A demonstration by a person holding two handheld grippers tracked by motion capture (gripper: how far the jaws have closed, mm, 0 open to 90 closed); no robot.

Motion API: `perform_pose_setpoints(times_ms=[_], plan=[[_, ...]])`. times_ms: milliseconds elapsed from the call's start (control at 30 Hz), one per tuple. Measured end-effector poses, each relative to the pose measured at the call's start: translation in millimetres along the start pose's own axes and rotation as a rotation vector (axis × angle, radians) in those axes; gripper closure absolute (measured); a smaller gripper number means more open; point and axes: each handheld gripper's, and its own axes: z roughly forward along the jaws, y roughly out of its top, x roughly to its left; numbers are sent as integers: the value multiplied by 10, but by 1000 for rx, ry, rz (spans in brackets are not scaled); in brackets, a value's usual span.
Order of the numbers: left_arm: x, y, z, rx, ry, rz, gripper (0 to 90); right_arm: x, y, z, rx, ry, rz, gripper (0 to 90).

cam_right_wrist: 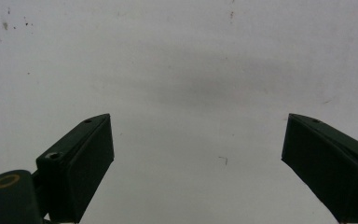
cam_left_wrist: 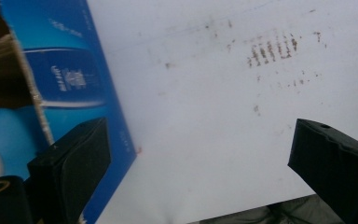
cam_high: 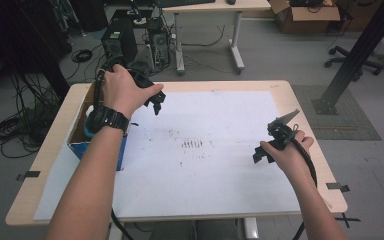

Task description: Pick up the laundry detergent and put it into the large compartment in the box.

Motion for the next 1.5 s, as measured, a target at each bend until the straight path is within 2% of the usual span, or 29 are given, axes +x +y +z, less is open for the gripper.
perform_pose_setpoints(times_ms=[267, 667, 733, 1067, 1500], plan=[[-187, -12, 206, 19, -16, 34, 53, -3, -24, 22, 2, 6, 1, 91], [-297, -48, 481, 57, -38, 42, 52, -8, -50, 15, -3, 7, -5, 90], [-310, -51, 498, 68, -40, 43, 53, -13, -58, 13, -4, 8, -6, 90], [-328, -46, 506, 53, -42, 59, 52, -37, -78, 4, -3, 7, 0, 90], [-298, -64, 501, 49, -48, 55, 52, -13, -72, -25, -7, 3, 1, 90]])
